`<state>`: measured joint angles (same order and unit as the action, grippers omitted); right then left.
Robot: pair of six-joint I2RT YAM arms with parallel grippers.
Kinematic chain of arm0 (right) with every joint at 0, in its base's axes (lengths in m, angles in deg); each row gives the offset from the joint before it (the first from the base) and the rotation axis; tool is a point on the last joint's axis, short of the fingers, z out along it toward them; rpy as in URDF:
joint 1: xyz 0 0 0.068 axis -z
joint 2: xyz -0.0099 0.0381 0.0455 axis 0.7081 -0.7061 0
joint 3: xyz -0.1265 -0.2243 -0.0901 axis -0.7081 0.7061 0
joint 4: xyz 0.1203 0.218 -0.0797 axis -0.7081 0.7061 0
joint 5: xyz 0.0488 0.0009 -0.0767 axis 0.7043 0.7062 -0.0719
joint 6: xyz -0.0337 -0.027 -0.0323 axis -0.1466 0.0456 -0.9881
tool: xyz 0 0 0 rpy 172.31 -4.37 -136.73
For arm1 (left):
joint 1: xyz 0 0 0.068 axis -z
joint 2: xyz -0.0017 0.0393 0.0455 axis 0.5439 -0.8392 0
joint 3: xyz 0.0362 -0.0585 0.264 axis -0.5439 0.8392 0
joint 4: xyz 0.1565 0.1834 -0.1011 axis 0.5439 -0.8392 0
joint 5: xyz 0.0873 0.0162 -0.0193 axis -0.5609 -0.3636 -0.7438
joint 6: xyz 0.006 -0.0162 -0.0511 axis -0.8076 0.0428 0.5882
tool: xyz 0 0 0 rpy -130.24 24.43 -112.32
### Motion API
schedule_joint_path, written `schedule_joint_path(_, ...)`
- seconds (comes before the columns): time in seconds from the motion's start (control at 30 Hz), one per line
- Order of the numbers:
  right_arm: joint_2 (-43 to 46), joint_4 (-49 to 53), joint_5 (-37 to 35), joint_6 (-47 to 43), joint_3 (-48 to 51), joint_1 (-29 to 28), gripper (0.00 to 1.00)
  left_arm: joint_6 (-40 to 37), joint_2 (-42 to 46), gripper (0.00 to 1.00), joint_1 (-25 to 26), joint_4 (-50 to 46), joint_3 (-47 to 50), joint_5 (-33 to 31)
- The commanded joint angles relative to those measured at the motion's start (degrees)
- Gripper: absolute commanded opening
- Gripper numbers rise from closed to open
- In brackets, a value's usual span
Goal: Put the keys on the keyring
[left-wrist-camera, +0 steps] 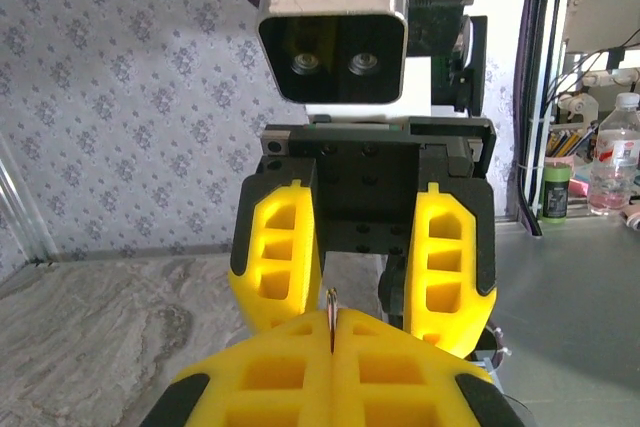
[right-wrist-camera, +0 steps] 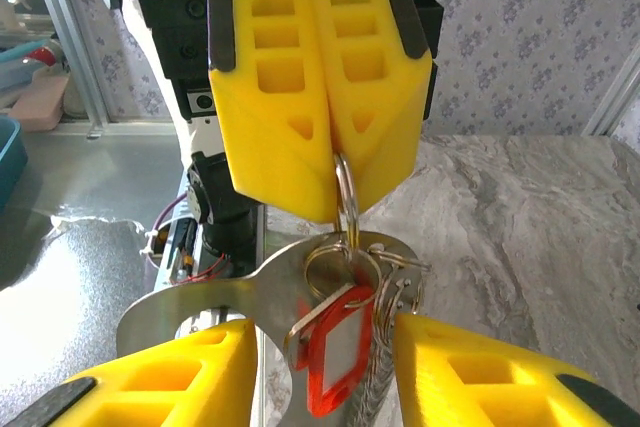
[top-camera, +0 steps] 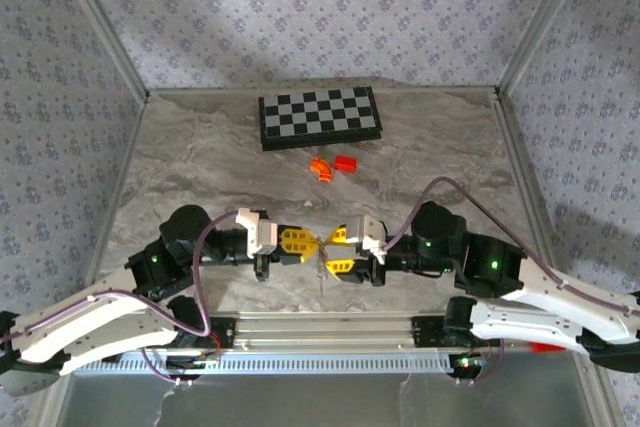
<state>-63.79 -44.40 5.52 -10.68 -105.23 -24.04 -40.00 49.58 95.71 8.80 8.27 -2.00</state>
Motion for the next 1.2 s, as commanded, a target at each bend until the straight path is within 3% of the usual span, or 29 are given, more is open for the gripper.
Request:
schedule_joint_path(0.0, 1.2, -4.29, 0.08, 2.32, 1.83, 0.24, 0.4, 0.76, 1.1, 0.0, 0.08, 4.0, -0.2, 0.36)
schedule_joint_path(0.47, -0.24, -10.35, 2.03, 4.9, 4.93, 0.56, 0.29, 0.91, 1.24, 0.0, 0.08, 3.9, 0.08, -0.09)
schedule_joint_path(0.87, 0.5, -10.58, 0.88, 4.92, 5.44, 1.18, 0.07, 0.87, 1.82, 0.0, 0.08, 3.39, 0.28, -0.26)
schedule_joint_path(1.17, 1.27, -10.2, 0.55, 4.39, 4.89, 1.18, 0.02, 0.72, 1.1, 0.0, 0.08, 2.26, 0.14, 0.27)
